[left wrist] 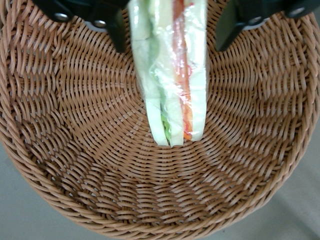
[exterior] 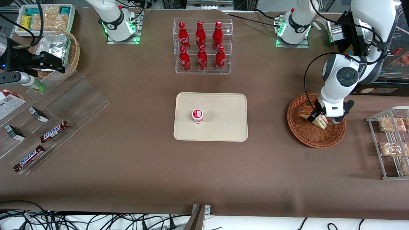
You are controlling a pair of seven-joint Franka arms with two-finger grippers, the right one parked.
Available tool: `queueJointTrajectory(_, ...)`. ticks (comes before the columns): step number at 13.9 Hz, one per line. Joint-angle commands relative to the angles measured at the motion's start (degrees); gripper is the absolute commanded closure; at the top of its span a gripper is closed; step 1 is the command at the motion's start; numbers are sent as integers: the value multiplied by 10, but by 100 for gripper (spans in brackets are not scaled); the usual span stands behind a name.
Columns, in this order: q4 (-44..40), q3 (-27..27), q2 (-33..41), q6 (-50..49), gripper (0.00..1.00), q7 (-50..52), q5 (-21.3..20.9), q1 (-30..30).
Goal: Place sandwich from basket to tray
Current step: 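Lower the open left gripper around the sandwich's upright edge, then close the left gripper on the sandwich and lift it from the basket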
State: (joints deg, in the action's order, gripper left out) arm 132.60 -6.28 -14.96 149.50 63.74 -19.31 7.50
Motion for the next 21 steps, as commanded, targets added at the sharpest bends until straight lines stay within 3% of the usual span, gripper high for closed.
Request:
queueJointTrajectory(1, 5, -3, 1, 9, 92, 22, -20, 3)
queueJointTrajectory(3, 6, -4, 5, 9, 100, 22, -37, 3)
queueJointTrajectory(5, 13, -6, 7, 8, 100, 21, -78, 4)
queueJointTrajectory(8, 8, -10, 28, -12, 100, 14, -78, 4)
queueJointTrajectory(10, -16, -18, 43, -79, 100, -15, -69, 2)
queueJointTrajectory(12, -43, -37, 68, -130, 100, -78, 1, 4)
queueJointTrajectory(15, -168, -37, 81, -312, 100, -217, 129, 3)
queueJointTrajectory(18, -303, -36, 72, -463, 100, -276, 177, 3)
queueJointTrajectory(21, -382, -44, 69, -546, 100, -333, 198, -16)
